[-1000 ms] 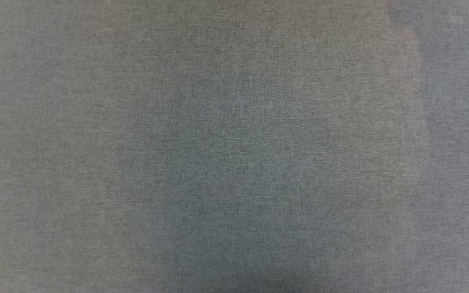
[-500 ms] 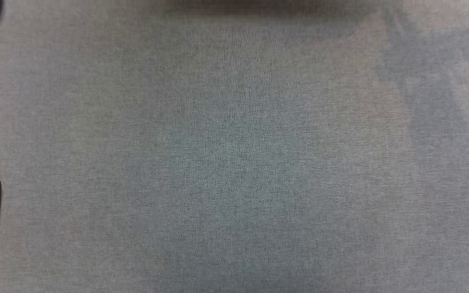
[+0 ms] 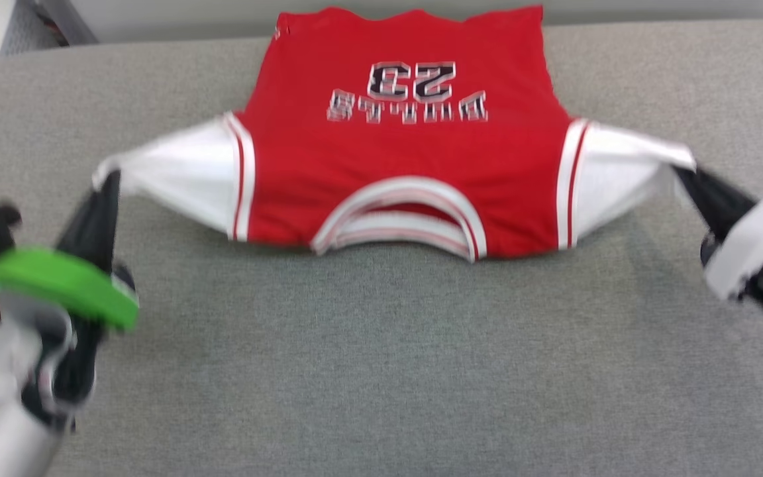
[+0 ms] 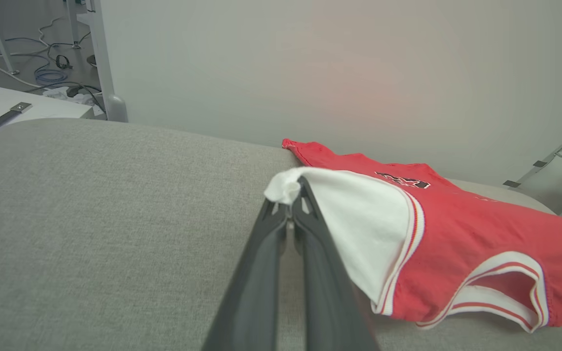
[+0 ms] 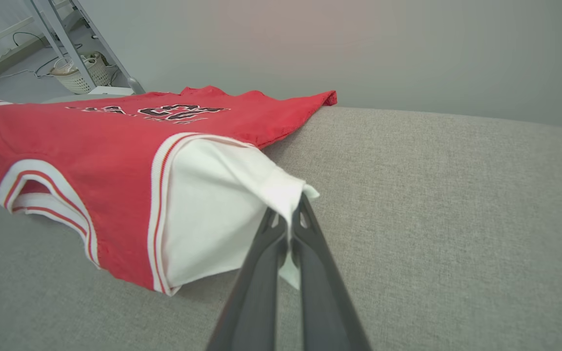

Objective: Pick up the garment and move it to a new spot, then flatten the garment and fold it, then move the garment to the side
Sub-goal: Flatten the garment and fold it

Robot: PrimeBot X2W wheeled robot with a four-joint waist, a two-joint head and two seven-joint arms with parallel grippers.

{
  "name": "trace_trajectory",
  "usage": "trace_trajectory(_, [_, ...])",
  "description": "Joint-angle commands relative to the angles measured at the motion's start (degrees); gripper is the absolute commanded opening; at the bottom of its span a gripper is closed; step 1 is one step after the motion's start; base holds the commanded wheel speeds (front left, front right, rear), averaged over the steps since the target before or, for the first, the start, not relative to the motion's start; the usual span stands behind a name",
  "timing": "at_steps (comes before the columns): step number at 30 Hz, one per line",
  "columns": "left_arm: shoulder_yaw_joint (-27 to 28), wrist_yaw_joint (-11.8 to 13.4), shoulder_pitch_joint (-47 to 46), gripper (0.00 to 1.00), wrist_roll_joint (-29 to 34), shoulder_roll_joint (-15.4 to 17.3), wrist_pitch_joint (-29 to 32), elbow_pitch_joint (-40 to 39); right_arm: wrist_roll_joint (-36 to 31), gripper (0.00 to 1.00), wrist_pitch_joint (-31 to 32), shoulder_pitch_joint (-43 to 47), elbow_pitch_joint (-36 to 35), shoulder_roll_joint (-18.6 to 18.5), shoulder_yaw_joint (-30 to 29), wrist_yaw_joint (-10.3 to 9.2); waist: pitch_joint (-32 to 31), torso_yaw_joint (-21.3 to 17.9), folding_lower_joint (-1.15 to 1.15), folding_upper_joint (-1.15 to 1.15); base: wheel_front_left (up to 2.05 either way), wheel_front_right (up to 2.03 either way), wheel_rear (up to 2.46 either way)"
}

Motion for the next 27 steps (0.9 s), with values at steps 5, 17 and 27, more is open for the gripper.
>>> trace_trajectory(5, [0.98, 3.28, 13.92, 0.00, -2.72, 2.24, -0.84, -4.52, 1.65, 0.00, -0.29, 12.31, -1.95, -1.30, -2.17, -0.04, -6.53, 0.00, 0.01, 0.00, 0.00, 0.00, 0.00])
trace_trajectory(17, [-0.29, 7.78, 32.50, 0.00, -5.20, 4.33, -0.98, -7.60, 1.44, 0.00, 2.73, 37.44, -4.59, -1.12, -9.97, -0.04, -10.82, 0.56, 0.01, 0.00, 0.00, 0.00, 0.00])
trace_trajectory(27, [-0.63, 8.17, 31.73, 0.00, -3.99, 2.71, -1.14, -7.81, -3.60, 1.00, 5.75, 42.44, -8.18, 2.92, -19.81, -0.04, -10.16, 0.37, 0.01, 0.00, 0.00, 0.00, 0.00])
